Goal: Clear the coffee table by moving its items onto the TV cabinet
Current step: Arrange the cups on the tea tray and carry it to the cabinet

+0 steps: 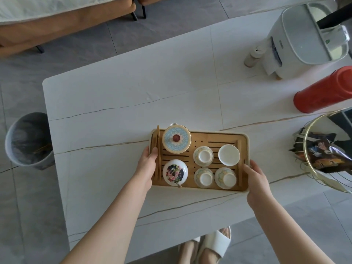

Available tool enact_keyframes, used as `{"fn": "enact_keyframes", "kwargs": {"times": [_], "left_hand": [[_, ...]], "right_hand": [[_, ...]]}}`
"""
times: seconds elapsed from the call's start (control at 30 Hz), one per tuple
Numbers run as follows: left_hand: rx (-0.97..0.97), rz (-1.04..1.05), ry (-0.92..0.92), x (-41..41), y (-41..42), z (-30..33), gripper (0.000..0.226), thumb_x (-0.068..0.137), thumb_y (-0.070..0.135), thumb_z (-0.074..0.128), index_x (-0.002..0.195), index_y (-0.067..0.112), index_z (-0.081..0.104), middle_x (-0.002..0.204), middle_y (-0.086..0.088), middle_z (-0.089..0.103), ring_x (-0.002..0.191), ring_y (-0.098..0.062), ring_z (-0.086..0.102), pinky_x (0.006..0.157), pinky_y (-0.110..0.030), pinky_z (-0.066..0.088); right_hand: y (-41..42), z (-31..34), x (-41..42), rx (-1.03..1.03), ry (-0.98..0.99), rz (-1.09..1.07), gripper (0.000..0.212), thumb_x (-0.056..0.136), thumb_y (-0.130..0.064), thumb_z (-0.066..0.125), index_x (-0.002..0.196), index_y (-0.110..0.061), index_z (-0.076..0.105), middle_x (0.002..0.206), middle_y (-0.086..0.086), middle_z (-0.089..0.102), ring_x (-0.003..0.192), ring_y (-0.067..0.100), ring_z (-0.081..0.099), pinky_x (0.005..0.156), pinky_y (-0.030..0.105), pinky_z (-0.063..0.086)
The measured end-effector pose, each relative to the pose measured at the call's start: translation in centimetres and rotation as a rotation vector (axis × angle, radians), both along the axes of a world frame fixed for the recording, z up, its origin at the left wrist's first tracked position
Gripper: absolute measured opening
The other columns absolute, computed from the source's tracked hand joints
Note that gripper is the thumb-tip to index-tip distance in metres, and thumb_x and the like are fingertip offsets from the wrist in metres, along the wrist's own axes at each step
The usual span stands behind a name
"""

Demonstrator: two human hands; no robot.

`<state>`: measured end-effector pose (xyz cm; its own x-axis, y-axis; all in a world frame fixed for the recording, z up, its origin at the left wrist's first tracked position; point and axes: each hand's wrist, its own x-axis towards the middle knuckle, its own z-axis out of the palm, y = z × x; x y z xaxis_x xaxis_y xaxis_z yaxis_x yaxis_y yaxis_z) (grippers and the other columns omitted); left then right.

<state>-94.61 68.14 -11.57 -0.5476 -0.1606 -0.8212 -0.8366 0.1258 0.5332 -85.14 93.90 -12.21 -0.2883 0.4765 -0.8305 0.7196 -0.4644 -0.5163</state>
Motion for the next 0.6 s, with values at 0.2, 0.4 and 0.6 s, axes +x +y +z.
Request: {"fn": "enact_keyframes", "kwargs": {"times": [0.2,0.4,0.6], "left_hand": [[0.008,0.011,-0.016,1.3,-0.3,0.4,0.040,0.097,0.045,0.038,0.133,0.029,0.045,0.127,-0.005,0.060,0.116,-0.030,0.055,0.100,-0.054,0.043],[0.012,0.021,0.003,3.1,0.0,3.5,0.035,0.096,0.044,0.040,0.126,0.029,0.051,0.117,-0.002,0.063,0.097,-0.020,0.061,0.077,-0.037,0.050],[-0.023,-0.020,0.014,5.3,0.7,9.6,0.042,0.095,0.048,0.039,0.129,0.027,0.049,0.120,-0.004,0.062,0.104,-0.026,0.058,0.084,-0.042,0.048]], "right_hand": [[0.0,0.9,1.7,-0.023,0.016,-0.009,0.048,0.094,-0.021,0.050,0.141,-0.026,0.039,0.135,0.003,0.054,0.121,0.024,0.052,0.108,0.045,0.038],[0.3,3.8,3.9,-0.008,0.044,-0.015,0.049,0.095,-0.022,0.049,0.142,-0.025,0.035,0.139,0.002,0.049,0.122,0.023,0.051,0.104,0.038,0.039],[0.8,9.4,6.5,-0.013,0.078,-0.029,0.048,0.094,-0.022,0.048,0.141,-0.024,0.037,0.135,0.000,0.052,0.111,0.021,0.056,0.092,0.035,0.045]]}}
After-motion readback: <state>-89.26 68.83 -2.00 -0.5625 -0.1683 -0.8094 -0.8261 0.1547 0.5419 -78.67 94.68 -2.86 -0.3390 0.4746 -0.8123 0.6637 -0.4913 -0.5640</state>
